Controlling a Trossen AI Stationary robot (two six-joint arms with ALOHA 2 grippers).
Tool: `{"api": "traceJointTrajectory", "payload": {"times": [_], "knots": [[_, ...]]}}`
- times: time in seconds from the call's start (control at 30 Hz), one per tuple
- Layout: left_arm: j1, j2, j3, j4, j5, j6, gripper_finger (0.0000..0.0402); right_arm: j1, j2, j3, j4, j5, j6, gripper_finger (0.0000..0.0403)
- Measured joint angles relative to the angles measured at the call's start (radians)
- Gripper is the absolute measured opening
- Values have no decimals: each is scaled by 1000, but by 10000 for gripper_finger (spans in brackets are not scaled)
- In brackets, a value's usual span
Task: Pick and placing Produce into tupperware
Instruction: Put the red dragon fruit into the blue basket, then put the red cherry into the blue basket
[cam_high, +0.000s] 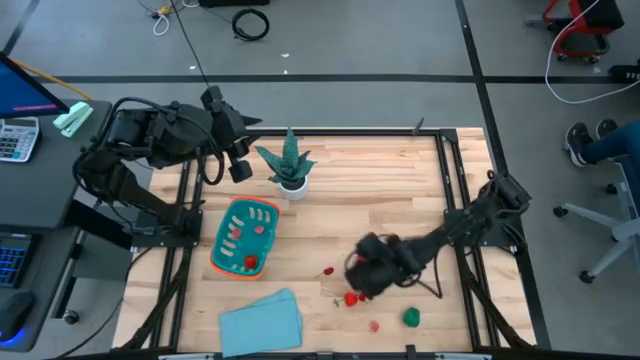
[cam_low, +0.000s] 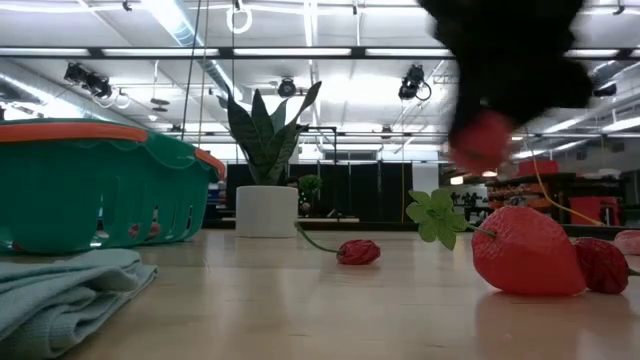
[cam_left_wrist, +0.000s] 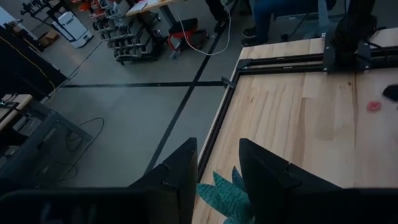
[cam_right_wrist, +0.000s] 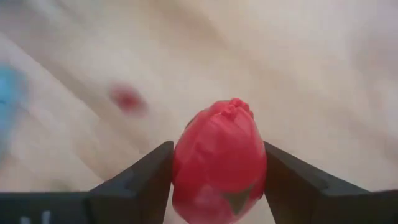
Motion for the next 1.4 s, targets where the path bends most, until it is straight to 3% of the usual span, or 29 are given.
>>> {"api": "traceJointTrajectory", "payload": {"times": [0.1,0.23,0.3,0.47,0.53,0.8,1.03,1.17,1.4], "knots": [[0,0,0,0,0,1,121,-65,0,10,231,110,-228,224],[0,0,0,1,0,10,120,-168,10,11,579,135,-542,225],[0,0,0,8,0,12,122,-225,33,11,758,105,-659,225],[0,0,0,33,0,16,128,-335,154,57,1086,-117,-812,226],[0,0,-1,48,-1,18,130,-349,224,122,1063,-174,-836,226],[31,0,-1,83,0,61,123,-380,499,476,973,-213,-985,226],[60,0,-1,76,-1,60,125,-375,651,770,624,-330,-1128,235],[69,0,-1,72,-1,60,123,-376,688,851,576,-334,-1163,251],[68,0,0,66,0,60,113,-386,647,864,571,-319,-1182,268]]}}
